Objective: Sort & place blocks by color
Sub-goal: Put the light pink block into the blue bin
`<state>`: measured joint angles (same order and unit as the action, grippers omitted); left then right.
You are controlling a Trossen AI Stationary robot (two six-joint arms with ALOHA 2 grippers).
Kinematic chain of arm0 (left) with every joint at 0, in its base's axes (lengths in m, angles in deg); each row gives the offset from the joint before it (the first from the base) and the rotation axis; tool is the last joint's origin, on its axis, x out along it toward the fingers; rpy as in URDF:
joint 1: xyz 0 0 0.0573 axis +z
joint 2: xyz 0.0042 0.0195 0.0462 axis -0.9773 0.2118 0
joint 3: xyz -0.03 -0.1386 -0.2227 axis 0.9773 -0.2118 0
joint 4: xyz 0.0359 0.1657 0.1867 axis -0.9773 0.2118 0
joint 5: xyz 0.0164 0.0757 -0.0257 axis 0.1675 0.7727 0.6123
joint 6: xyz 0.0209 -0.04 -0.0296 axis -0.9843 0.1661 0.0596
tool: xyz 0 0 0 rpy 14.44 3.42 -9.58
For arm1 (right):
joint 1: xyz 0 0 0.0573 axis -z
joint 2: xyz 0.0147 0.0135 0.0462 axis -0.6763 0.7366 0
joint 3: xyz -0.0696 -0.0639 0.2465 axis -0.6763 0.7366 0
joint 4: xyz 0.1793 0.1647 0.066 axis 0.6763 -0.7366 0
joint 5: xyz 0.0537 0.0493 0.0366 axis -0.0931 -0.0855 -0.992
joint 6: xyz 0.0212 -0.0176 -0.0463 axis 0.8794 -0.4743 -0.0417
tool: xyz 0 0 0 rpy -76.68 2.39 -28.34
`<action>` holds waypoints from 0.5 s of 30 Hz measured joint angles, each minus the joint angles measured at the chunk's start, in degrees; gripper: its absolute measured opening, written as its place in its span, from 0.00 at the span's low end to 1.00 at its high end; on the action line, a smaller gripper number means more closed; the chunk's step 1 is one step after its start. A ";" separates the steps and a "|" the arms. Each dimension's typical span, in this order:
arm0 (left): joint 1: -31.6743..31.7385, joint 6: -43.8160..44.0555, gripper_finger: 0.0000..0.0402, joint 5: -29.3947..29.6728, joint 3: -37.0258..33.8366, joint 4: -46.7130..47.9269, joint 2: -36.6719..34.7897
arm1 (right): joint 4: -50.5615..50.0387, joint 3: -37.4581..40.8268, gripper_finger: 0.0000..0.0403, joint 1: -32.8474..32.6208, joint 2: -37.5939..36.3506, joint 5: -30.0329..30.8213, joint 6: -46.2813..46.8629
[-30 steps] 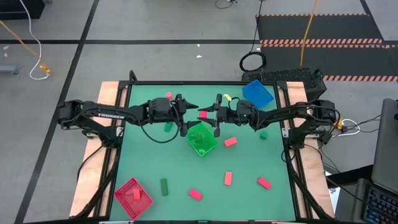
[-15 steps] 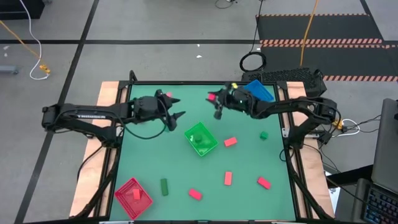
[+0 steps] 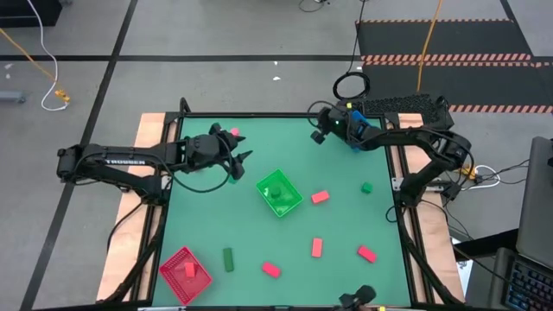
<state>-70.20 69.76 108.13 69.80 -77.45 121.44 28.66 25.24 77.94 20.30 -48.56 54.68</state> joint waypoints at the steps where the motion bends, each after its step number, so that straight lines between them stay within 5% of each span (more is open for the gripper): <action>1: 0.00 0.00 0.60 0.14 0.00 0.18 0.00 | -0.12 0.00 0.30 0.45 0.00 1.68 -0.04; 10: 0.00 0.71 0.61 0.58 0.00 3.62 0.02 | 1.07 2.31 0.30 3.97 -0.02 13.51 0.51; 15: 0.00 5.16 0.61 7.41 0.00 6.47 0.02 | 0.71 4.97 0.30 6.41 -0.02 18.51 0.60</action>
<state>-70.20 74.92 115.53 69.80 -70.98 121.46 29.37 30.22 84.36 20.28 -30.06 55.27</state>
